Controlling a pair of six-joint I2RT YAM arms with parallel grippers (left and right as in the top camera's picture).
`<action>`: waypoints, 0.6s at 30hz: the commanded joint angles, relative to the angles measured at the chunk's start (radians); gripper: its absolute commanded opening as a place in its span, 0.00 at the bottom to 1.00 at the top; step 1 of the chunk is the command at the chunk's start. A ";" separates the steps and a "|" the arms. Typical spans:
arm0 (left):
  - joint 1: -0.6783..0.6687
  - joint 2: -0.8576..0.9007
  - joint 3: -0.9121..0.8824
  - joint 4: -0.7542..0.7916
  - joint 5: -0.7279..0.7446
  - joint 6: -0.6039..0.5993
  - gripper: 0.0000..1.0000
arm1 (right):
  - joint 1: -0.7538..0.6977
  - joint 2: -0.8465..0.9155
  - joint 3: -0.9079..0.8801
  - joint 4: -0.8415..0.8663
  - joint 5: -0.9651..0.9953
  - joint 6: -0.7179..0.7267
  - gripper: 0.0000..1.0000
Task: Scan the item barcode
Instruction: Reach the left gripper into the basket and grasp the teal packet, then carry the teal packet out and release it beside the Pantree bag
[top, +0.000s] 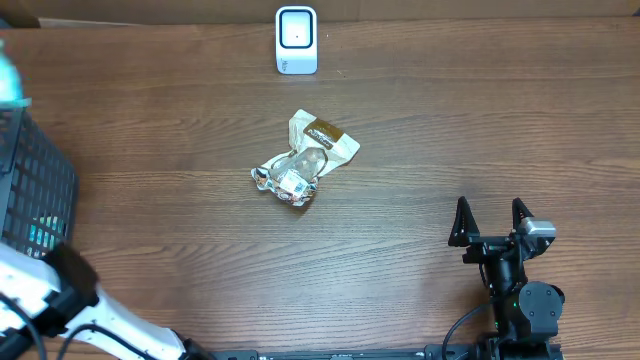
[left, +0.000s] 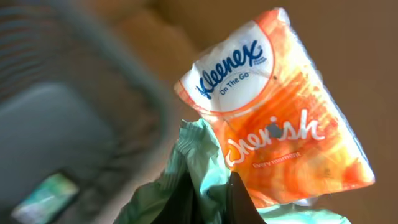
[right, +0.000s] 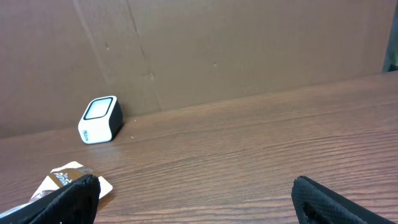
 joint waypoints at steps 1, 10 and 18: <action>-0.211 -0.065 -0.042 0.002 0.096 0.154 0.04 | -0.007 -0.006 -0.010 0.005 0.010 -0.004 1.00; -0.587 -0.081 -0.466 0.002 -0.208 0.159 0.04 | -0.007 -0.006 -0.010 0.005 0.010 -0.004 1.00; -0.727 -0.079 -0.978 0.101 -0.283 0.079 0.04 | -0.007 -0.006 -0.010 0.005 0.010 -0.004 1.00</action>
